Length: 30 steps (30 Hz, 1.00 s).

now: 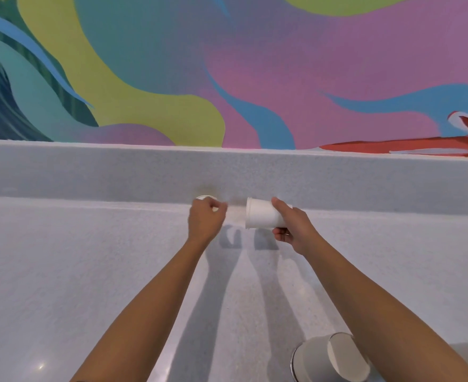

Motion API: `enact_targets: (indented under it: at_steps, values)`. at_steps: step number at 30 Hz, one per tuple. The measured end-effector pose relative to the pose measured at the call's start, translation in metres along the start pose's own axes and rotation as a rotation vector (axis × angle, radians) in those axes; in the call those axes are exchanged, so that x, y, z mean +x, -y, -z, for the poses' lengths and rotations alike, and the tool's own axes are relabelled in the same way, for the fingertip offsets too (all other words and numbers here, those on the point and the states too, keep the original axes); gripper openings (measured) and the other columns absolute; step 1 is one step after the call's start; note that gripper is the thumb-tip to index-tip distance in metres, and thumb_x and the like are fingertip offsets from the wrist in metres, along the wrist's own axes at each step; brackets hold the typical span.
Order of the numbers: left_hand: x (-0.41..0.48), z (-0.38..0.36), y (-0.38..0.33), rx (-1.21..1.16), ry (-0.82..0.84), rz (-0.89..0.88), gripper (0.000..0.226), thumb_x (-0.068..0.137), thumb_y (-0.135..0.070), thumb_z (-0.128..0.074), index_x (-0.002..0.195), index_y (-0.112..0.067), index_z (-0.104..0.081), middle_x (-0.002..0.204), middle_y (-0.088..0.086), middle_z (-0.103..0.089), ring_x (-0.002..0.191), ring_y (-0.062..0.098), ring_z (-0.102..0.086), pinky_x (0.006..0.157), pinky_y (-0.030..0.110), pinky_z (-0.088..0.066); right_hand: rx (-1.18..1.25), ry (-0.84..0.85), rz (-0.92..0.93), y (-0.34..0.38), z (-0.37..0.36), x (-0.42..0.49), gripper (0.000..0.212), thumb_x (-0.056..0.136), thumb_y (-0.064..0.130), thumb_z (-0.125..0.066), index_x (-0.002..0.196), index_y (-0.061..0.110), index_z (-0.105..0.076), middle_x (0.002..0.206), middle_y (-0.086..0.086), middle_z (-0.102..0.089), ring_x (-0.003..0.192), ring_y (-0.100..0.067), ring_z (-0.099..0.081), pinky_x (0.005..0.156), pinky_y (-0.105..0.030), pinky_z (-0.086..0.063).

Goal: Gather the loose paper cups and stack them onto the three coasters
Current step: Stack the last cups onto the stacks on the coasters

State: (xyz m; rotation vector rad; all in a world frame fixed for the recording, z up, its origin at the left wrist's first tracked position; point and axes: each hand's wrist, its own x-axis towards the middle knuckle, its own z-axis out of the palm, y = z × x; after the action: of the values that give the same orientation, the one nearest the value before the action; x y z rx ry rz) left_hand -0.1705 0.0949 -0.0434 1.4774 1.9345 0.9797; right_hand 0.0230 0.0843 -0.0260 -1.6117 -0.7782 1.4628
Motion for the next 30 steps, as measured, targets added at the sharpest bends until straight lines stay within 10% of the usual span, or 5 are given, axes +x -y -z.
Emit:
enact_targets:
  at_steps: [9,21,30]
  values:
    - [0.032,-0.022,0.032,0.268,0.102,0.197,0.095,0.073,-0.037,-0.08,0.142,-0.007,-0.023,0.138,0.019,-0.034,0.125,0.04,-0.041,0.096,0.046,-0.043,-0.011,0.002,0.002,0.006,0.005,0.004,0.041,0.088,0.045,-0.062,0.109,0.011,-0.054,0.088,-0.01,-0.059,0.059,-0.017,-0.052,0.055,-0.027,-0.05]
    - [0.015,-0.026,0.002,0.174,0.223,0.076,0.074,0.071,-0.03,-0.083,0.123,-0.006,-0.036,0.119,0.015,-0.057,0.106,0.033,-0.06,0.081,0.035,-0.048,-0.013,-0.1,0.006,0.029,0.038,-0.002,0.051,0.087,0.047,-0.062,0.123,0.013,-0.05,0.109,-0.014,-0.056,0.082,-0.023,-0.054,0.062,-0.028,-0.051]
    - [-0.046,0.017,-0.073,-0.287,0.347,0.039,0.061,0.072,-0.027,-0.084,0.115,-0.014,-0.043,0.118,0.011,-0.052,0.099,0.026,-0.058,0.076,0.036,-0.055,0.12,-0.034,0.168,0.063,0.073,-0.076,0.031,0.087,0.047,-0.062,0.091,0.016,-0.057,0.078,-0.008,-0.052,0.052,-0.018,-0.044,0.044,-0.025,-0.039]
